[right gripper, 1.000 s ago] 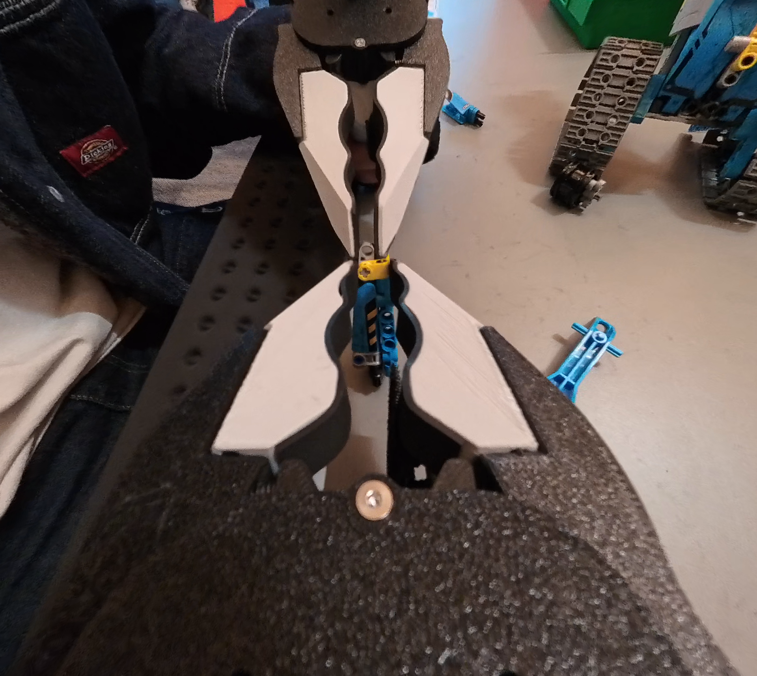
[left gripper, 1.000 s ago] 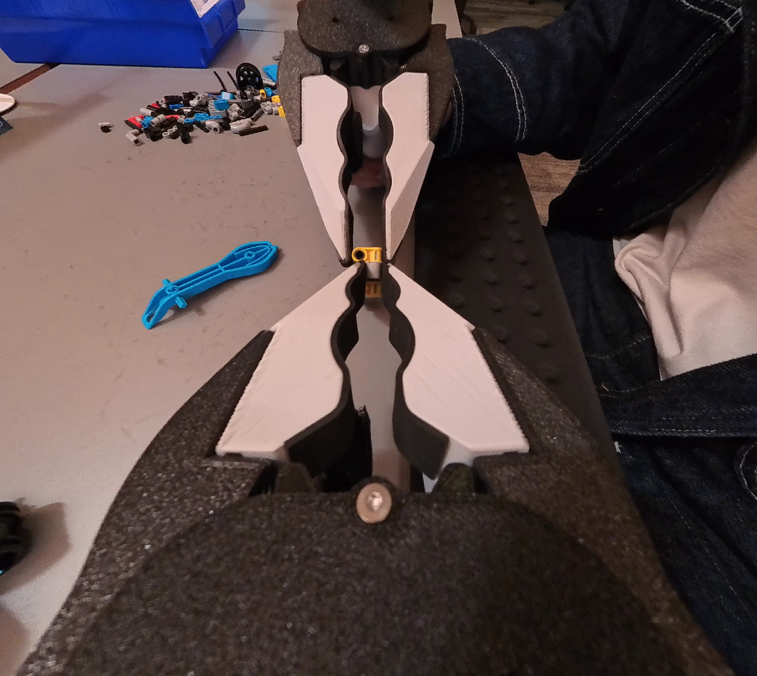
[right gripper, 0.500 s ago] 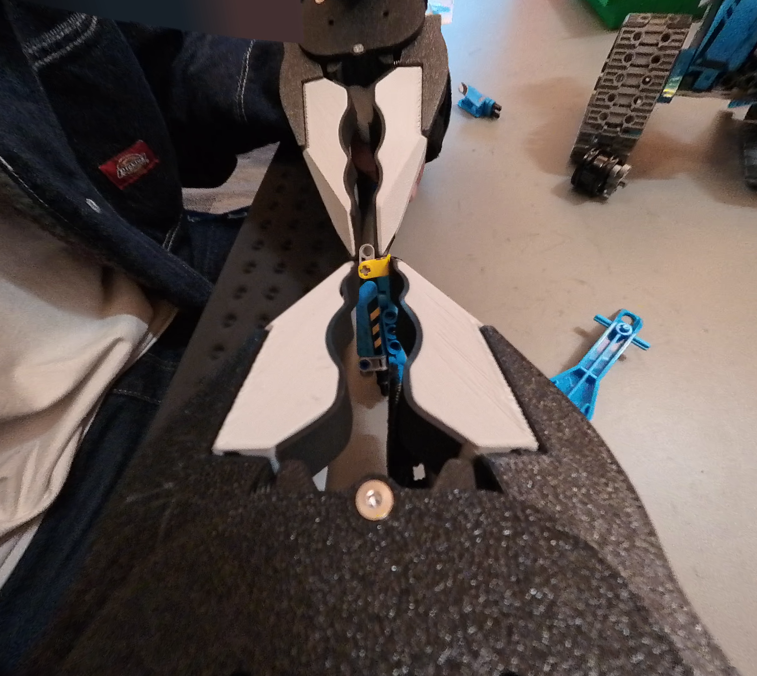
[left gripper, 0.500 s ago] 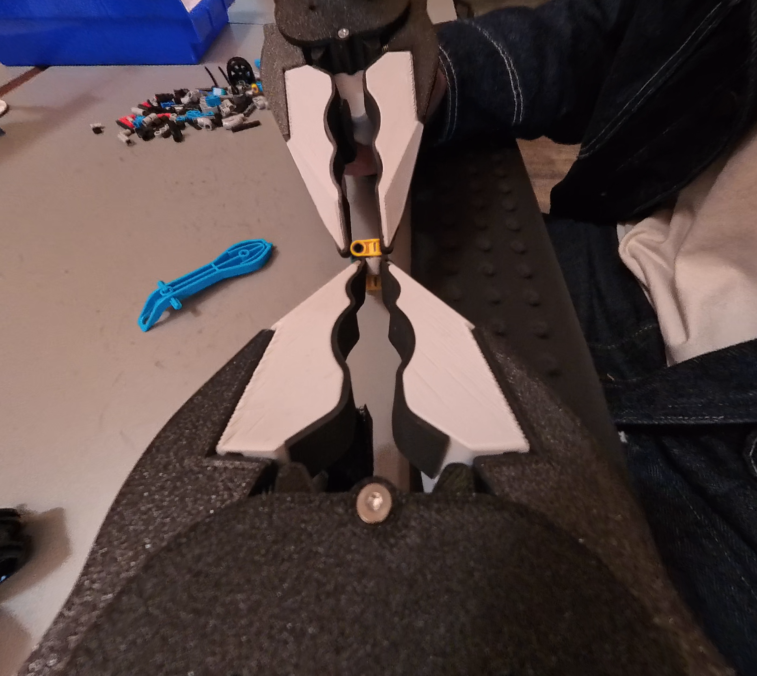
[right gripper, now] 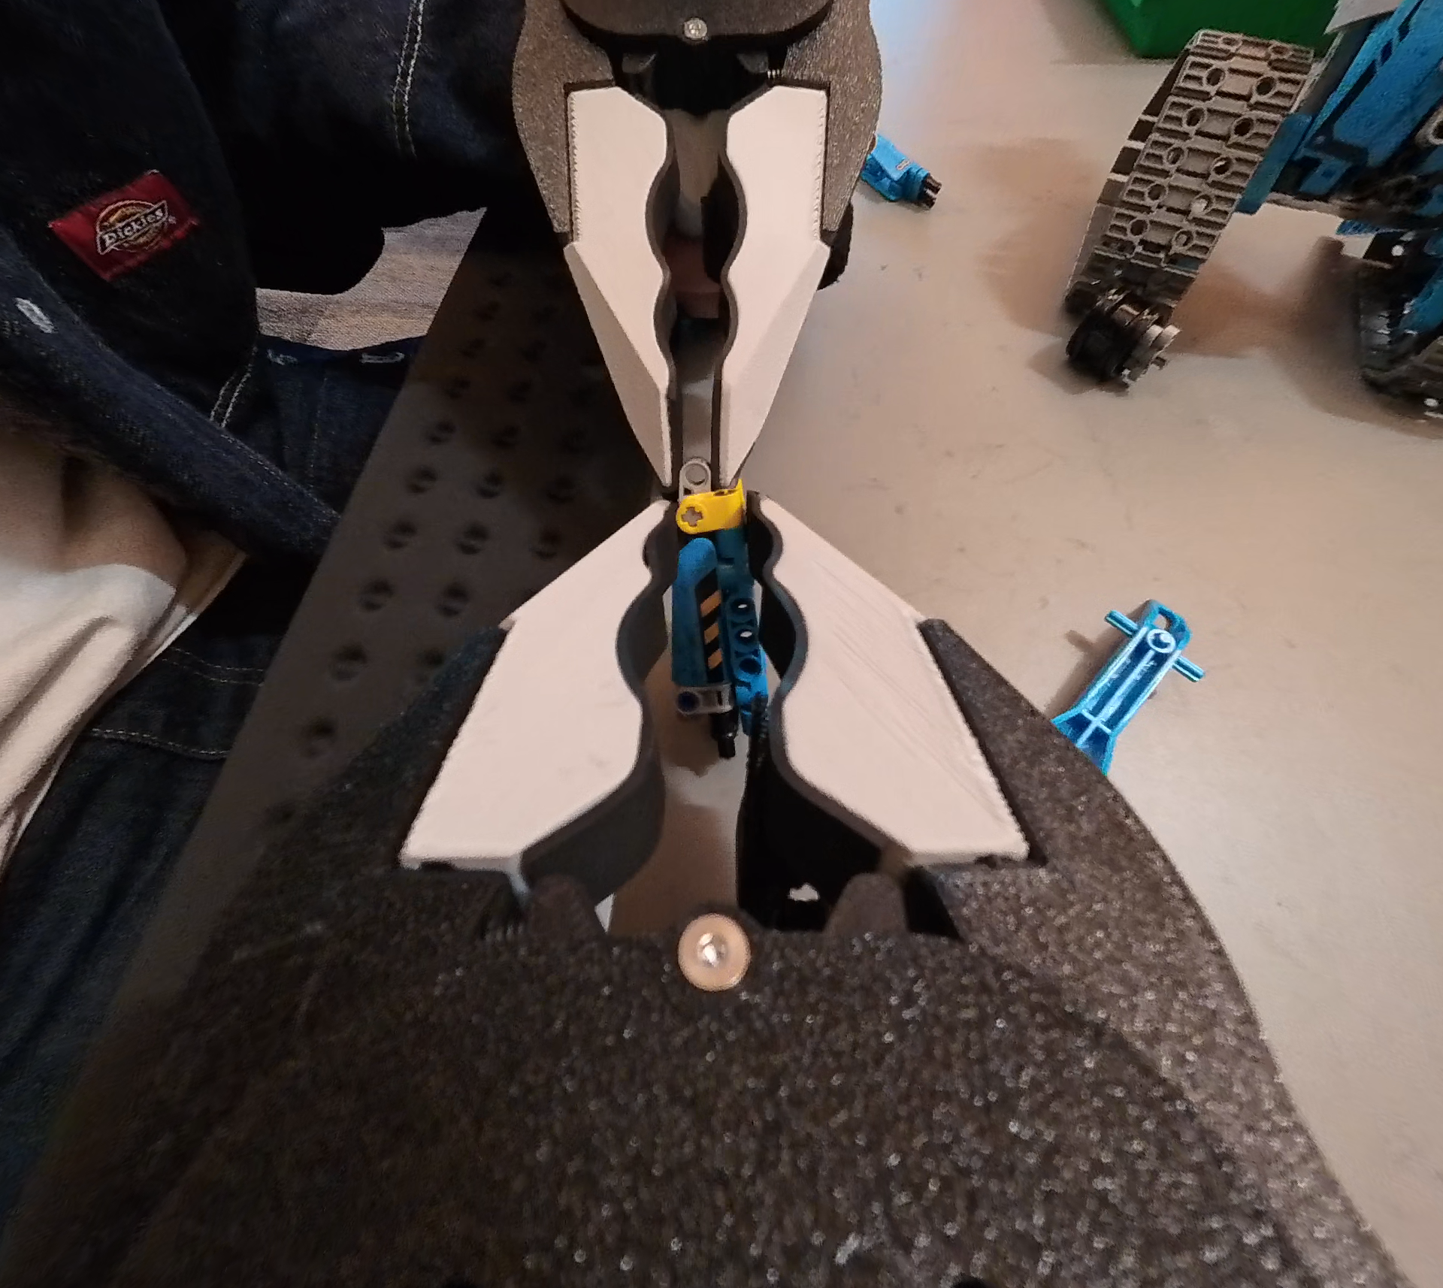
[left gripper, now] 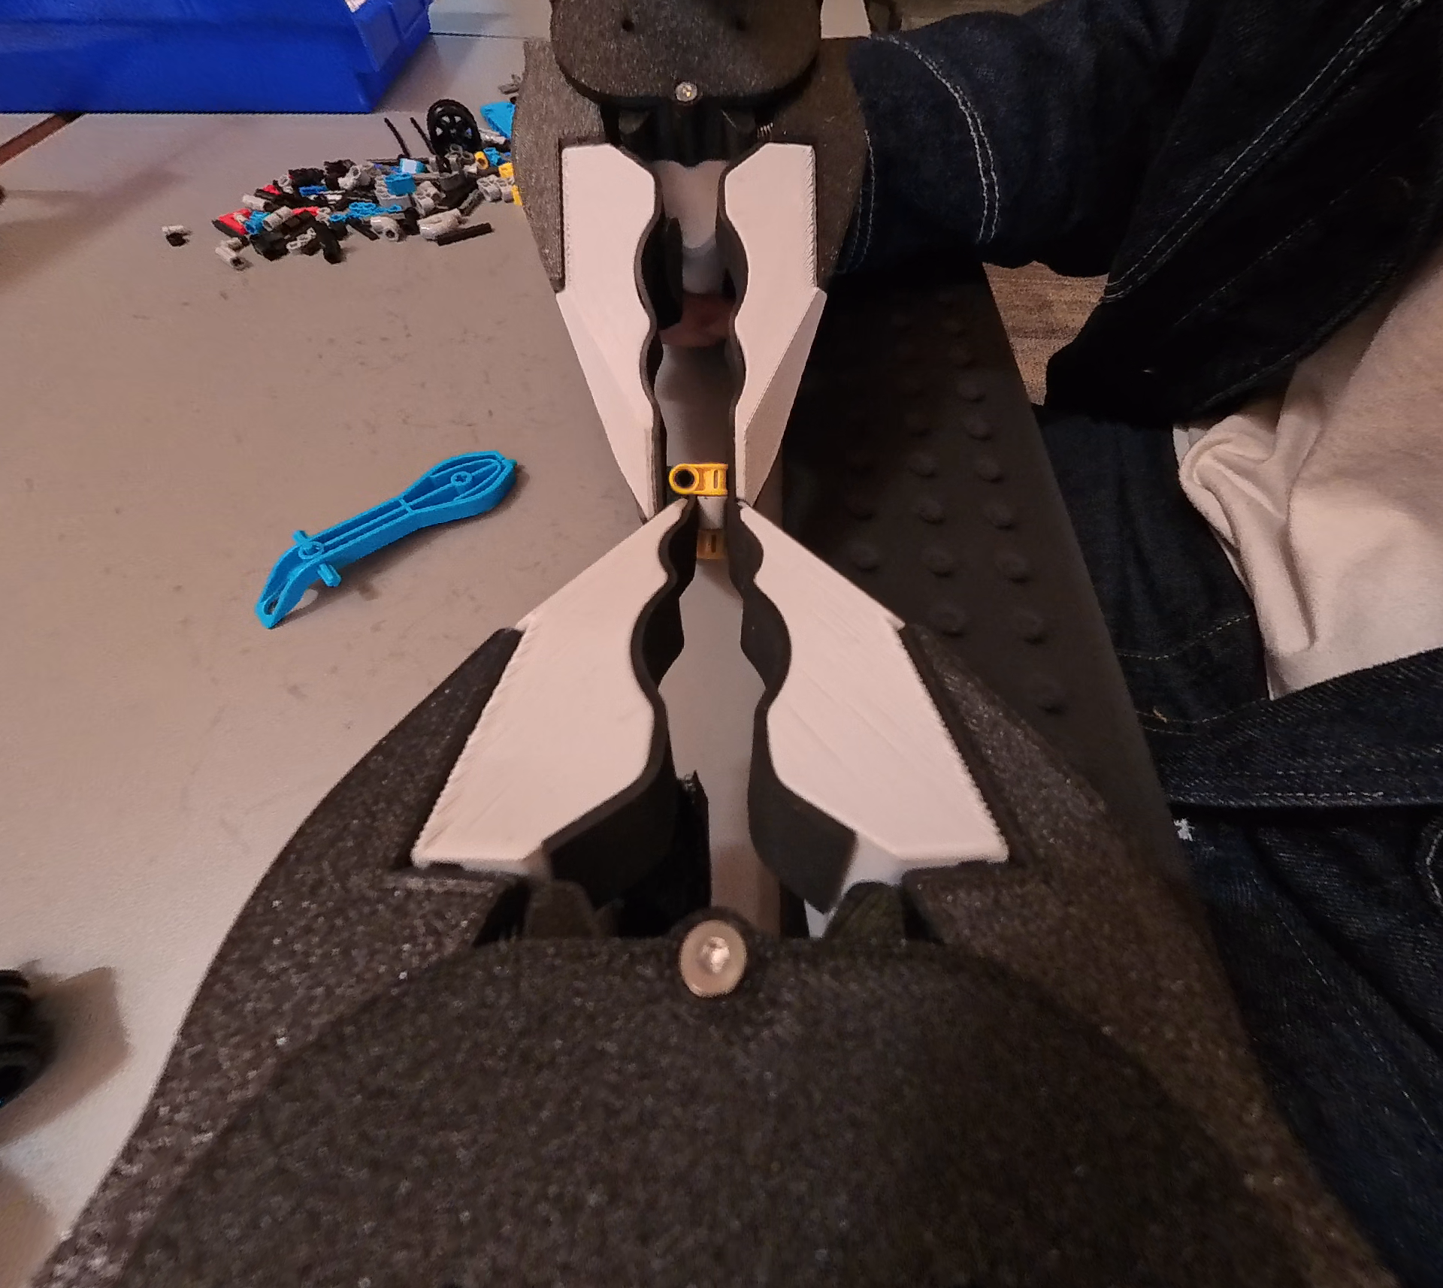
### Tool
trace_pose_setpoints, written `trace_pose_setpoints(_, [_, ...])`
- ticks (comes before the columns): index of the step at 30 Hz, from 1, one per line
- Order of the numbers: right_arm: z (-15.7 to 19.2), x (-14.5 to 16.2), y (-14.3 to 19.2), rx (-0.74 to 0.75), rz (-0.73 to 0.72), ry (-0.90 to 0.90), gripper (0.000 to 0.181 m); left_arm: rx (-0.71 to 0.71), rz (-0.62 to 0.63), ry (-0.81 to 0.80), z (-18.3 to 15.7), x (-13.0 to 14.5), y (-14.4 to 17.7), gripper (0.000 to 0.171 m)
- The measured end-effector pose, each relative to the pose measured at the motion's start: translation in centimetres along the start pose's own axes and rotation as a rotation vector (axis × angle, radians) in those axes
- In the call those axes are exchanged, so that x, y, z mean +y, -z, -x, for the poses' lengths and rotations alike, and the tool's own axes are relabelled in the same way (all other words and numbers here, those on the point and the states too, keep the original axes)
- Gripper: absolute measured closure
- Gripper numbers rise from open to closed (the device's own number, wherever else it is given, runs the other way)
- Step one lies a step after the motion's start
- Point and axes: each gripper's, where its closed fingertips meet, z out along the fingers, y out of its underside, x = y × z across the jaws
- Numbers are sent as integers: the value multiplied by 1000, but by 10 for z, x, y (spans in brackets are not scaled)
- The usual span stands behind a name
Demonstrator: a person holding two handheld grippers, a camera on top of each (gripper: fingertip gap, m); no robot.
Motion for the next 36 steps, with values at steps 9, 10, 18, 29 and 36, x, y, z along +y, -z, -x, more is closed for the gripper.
trace_pose_setpoints(9, [4, -12, 7, -12, -53, 38, 168, 25, -58, 10, -3, -9, 4, 165])
trace_pose_setpoints(10, [5, -15, 8, -23, -67, 32, 168, 32, -72, 11, -4, -10, 5, 165])
trace_pose_setpoints(18, [6, -10, 6, -68, -55, -60, 167, 33, -36, 13, -4, -5, 3, 165])
trace_pose_setpoints(29, [3, -19, 10, -163, -132, -249, 169, 11, -57, 9, -1, -8, 4, 165])
trace_pose_setpoints(36, [-1, -17, 10, -149, -138, -271, 170, -24, -26, -12, 2, -3, -1, 165])
